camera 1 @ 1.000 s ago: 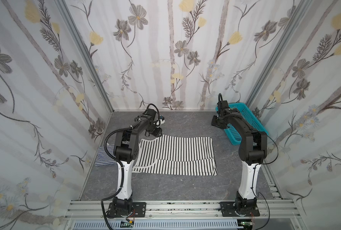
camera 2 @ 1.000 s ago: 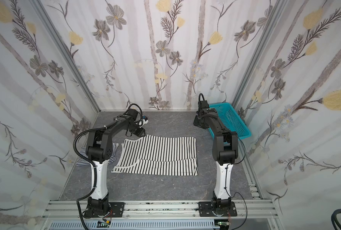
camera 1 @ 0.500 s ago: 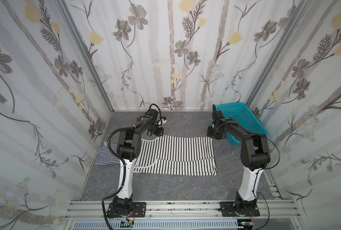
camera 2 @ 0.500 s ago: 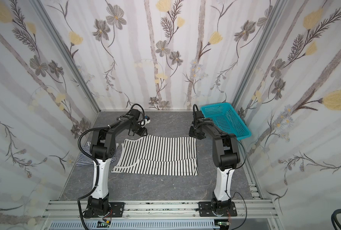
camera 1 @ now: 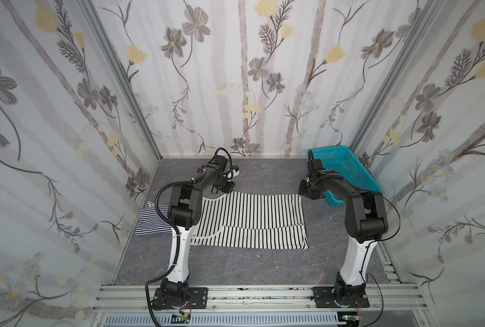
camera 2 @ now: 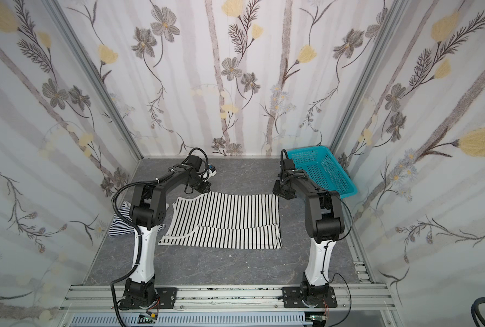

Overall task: Fold and stack tank tops
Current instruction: Fold the tank top at the center of the table.

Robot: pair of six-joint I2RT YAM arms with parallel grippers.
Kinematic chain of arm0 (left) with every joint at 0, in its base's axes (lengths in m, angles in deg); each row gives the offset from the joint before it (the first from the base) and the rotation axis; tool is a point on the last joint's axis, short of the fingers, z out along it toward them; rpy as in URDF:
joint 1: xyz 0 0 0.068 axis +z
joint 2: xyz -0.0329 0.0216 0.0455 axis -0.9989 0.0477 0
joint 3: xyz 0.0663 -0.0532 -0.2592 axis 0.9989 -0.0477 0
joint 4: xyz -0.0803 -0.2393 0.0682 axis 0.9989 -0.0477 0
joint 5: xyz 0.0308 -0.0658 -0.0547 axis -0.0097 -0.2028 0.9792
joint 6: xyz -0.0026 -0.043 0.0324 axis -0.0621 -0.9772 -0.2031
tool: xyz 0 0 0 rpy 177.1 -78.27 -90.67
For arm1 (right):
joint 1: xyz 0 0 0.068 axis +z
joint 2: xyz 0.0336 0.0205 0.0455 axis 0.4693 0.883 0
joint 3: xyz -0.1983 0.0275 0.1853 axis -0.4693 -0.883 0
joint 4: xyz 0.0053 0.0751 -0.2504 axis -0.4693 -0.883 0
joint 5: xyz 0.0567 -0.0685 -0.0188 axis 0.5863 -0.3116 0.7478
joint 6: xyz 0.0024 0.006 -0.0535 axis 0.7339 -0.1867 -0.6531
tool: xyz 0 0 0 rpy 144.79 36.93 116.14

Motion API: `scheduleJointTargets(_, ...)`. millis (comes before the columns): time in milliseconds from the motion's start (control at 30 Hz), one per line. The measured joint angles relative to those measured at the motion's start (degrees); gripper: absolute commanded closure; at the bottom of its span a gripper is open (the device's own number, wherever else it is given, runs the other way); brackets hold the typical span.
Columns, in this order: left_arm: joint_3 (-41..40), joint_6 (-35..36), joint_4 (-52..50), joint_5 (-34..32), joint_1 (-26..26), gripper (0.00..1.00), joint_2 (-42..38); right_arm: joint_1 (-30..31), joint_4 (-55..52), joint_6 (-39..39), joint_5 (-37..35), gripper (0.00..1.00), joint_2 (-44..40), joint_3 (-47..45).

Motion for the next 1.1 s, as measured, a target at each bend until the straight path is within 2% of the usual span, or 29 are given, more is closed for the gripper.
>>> scheduleJointTargets(33, 0.0, 0.0, 0.0, -0.02, 0.02, 0.88, 0.0, -0.17, 0.26, 0.0, 0.31, 0.54, 0.37, 0.24)
scheduleJointTargets(100, -0.02, 0.11, -0.02, -0.02, 0.0, 0.71, -0.07, -0.24, 0.76, 0.02, 1.55, 0.54, 1.18, 0.7)
scheduleJointTargets(133, -0.11, 0.07, -0.04, 0.17, 0.0, 0.67, -0.11, -0.2, 0.9, 0.15, 2.27, 0.54, 1.51, 0.85)
scheduleJointTargets(367, -1.51, 0.2, -1.46, -0.68, 0.09, 0.65, -1.77, 0.07, 1.46, 0.42, 4.61, 0.53, 2.03, 0.48)
scheduleJointTargets(500, -1.53, 0.9, -1.75, -1.16, 0.15, 0.73, -1.99, 0.0, 1.49, 0.42, 4.83, 0.54, 2.78, 0.37)
scheduleJointTargets(733, -0.59, 1.09, -2.14, -1.38, 0.13, 0.93, -1.03, -0.28, 1.68, 0.42, 5.29, 0.54, 3.54, 0.39)
scheduleJointTargets(967, -0.59, 1.07, -2.12, -0.57, 0.17, 0.99, -0.94, -0.57, 1.64, 0.42, 5.68, 0.53, 4.28, 1.36)
scheduleJointTargets(1100, -0.66, 1.07, -2.1, -0.42, 0.17, 1.0, -0.94, -0.68, 1.53, 0.42, 5.68, 0.58, 4.96, 2.43)
